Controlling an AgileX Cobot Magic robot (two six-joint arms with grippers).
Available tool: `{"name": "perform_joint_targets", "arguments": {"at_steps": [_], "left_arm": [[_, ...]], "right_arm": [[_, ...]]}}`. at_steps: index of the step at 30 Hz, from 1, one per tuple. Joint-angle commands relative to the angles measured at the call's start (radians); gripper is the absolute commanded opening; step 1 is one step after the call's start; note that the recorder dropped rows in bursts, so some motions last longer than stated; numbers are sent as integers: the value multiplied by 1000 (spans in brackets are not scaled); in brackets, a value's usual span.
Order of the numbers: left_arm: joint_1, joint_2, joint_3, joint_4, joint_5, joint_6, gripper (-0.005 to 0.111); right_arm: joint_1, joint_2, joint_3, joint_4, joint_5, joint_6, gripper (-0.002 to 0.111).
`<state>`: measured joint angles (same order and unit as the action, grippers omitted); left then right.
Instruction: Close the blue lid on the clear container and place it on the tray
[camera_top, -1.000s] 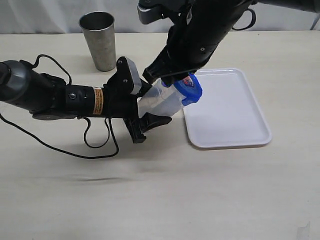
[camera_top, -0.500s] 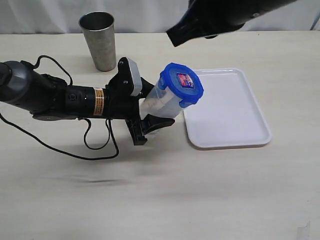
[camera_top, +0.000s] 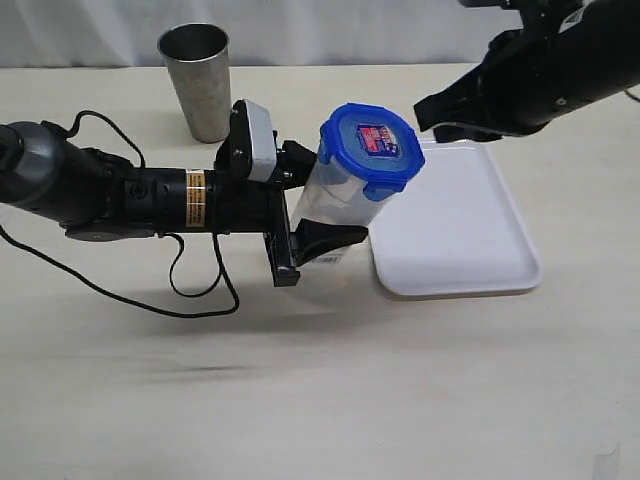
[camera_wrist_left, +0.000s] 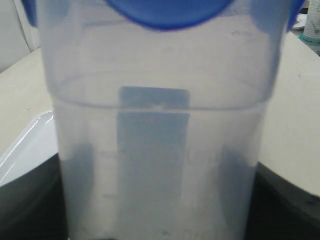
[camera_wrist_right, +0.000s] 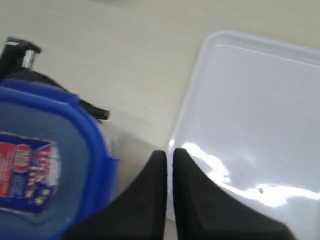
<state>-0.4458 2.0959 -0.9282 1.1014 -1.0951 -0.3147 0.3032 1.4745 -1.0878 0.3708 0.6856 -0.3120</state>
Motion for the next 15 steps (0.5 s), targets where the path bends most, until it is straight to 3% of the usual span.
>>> {"name": "perform_joint_targets", "arguments": {"at_steps": [1, 9, 15], "left_arm": [[-7, -9, -6, -15, -40, -8, 0], [-7, -9, -6, -15, -13, -12, 0], [-7, -9, -6, -15, 6, -12, 0]], "right_arm": [[13, 23, 3, 211, 35, -195, 4], [13, 9, 3, 391, 82, -379, 4], [13, -52, 3, 354, 71, -381, 4]]}}
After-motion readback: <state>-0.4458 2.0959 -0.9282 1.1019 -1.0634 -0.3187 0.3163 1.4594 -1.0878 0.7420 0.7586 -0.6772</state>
